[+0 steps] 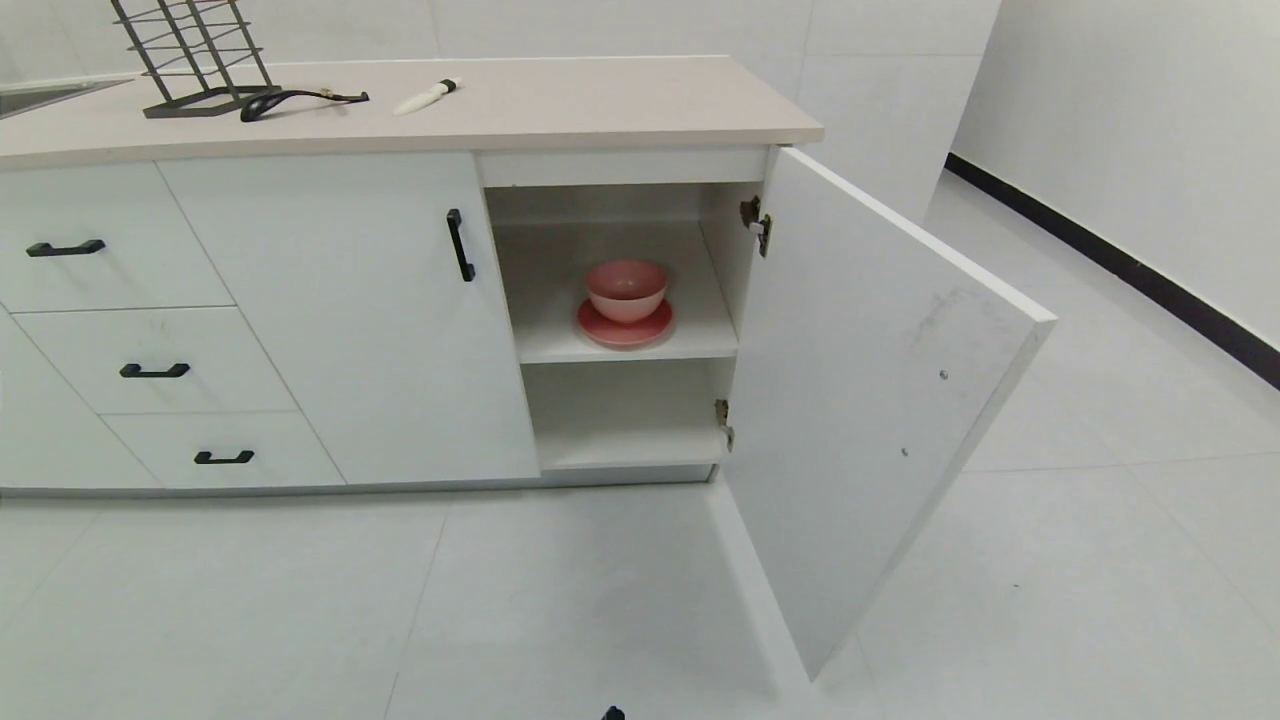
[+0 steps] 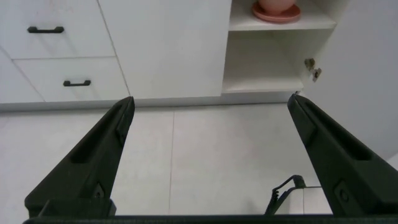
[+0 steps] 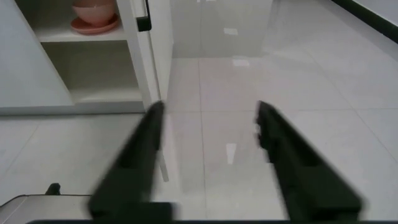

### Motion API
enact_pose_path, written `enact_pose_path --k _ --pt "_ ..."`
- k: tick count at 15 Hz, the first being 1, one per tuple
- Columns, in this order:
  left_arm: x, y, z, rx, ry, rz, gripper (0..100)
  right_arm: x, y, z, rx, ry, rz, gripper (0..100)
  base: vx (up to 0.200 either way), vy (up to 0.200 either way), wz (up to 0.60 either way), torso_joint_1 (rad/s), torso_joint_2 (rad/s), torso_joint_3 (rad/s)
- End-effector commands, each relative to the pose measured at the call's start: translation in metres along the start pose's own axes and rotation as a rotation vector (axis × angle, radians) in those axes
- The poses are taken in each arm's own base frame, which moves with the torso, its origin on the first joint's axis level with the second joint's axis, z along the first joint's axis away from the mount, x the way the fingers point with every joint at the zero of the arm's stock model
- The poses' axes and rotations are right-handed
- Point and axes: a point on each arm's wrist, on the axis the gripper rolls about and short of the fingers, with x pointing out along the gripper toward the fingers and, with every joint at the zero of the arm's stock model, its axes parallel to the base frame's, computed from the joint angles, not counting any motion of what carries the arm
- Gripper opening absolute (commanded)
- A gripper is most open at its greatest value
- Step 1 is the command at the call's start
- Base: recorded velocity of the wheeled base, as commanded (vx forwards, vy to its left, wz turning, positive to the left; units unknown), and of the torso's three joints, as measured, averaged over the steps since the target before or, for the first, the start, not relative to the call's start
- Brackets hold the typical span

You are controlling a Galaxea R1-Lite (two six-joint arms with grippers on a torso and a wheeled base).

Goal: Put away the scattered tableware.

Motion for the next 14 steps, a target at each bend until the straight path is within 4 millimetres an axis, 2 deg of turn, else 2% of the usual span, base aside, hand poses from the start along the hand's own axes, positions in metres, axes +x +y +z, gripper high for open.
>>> enact_pose_path --k 1,6,8,9,10,12,13,14 --pt "0.0 0.0 0.0 0.001 0.002 0.0 100 0.0 0.0 0.0 0.0 0.003 0.001 0 0.0 0.0 0.0 0.0 0.0 0.0" --pt "0.0 0.0 0.0 0.001 0.0 0.0 100 0.0 0.0 0.001 -0.004 -0.005 0.005 0 0.0 0.0 0.0 0.0 0.0 0.0" --pt "0.0 0.0 0.0 0.001 0.0 0.0 100 0.0 0.0 0.007 0.0 -0.071 0.009 0 0.0 0.0 0.0 0.0 0.0 0.0" --pt "0.0 0.0 0.0 0.001 0.002 0.0 100 -0.003 0.002 0.026 -0.019 -0.244 0.077 0 0.0 -0.2 0.0 0.007 0.0 0.002" --pt "0.0 0.0 0.0 0.001 0.002 0.0 100 -0.003 0.003 0.028 -0.024 -0.243 0.111 0 0.0 -0.2 0.0 -0.007 0.0 0.002" --pt "0.0 0.0 0.0 0.001 0.0 0.0 100 0.004 0.003 0.047 -0.022 -0.188 0.19 0 0.0 -0.1 0.0 -0.004 0.0 0.006" --pt "0.0 0.0 0.0 0.001 0.0 0.002 100 0.014 0.003 0.071 -0.018 -0.149 0.261 0 0.0 0.0 0.0 0.0 0.0 0.0" --pt "0.0 0.0 0.0 0.001 0.002 0.0 100 0.023 0.004 0.084 -0.015 -0.117 0.297 0 0.0 0.0 0.0 0.0 0.0 0.0"
